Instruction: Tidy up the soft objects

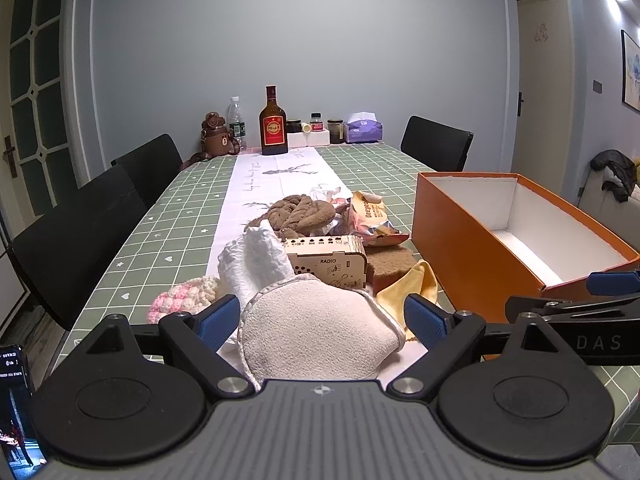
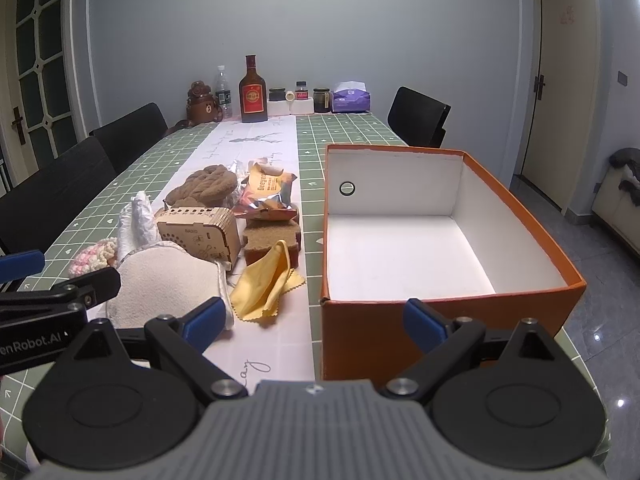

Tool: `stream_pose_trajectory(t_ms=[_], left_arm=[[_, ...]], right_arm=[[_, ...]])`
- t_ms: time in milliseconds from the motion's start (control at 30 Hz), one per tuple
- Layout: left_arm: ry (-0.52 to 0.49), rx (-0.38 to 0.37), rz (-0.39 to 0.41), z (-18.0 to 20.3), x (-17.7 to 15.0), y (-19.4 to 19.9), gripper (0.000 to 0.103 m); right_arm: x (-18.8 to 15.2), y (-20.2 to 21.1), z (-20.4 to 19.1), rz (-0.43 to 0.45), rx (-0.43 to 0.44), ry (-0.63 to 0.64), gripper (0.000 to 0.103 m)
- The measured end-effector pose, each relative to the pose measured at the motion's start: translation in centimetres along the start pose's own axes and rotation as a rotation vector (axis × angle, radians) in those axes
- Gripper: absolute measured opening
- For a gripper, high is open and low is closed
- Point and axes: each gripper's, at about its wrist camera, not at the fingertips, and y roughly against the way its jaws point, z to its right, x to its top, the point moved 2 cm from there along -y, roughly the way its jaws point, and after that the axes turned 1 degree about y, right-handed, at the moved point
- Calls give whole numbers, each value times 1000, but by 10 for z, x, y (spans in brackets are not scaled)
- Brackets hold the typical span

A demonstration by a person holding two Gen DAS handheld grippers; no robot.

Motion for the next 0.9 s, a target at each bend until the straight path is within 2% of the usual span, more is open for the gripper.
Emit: stream_pose_trajectory(t_ms=[900], left_arm=[[3,-3,-1,1,0,0,103]], right_arm=[[-2,-3,0,-3,-2,1,94]])
